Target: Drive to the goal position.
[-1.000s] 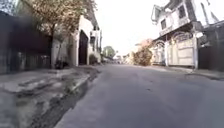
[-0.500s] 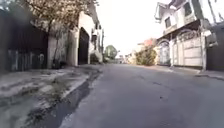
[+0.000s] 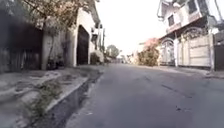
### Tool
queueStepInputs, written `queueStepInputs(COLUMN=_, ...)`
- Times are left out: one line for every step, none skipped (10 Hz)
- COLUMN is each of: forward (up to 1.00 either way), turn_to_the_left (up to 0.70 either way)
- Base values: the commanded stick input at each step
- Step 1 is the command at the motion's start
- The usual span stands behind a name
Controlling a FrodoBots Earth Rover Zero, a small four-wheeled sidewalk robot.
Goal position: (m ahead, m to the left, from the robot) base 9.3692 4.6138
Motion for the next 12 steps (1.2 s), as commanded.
queueStepInputs(forward=1.0, turn_to_the_left=-0.22)
queueStepInputs(forward=1.0, turn_to_the_left=-0.05)
queueStepInputs(forward=1.0, turn_to_the_left=0.0)
queueStepInputs(forward=1.0, turn_to_the_left=0.0)
queueStepInputs(forward=1.0, turn_to_the_left=0.0)
queueStepInputs(forward=1.0, turn_to_the_left=0.0)
queueStepInputs(forward=1.0, turn_to_the_left=0.0)
queueStepInputs(forward=1.0, turn_to_the_left=0.0)
queueStepInputs(forward=1.0, turn_to_the_left=0.0)
queueStepInputs(forward=1.0, turn_to_the_left=0.0)
queueStepInputs(forward=1.0, turn_to_the_left=0.0)
queueStepInputs(forward=1.0, turn_to_the_left=0.0)
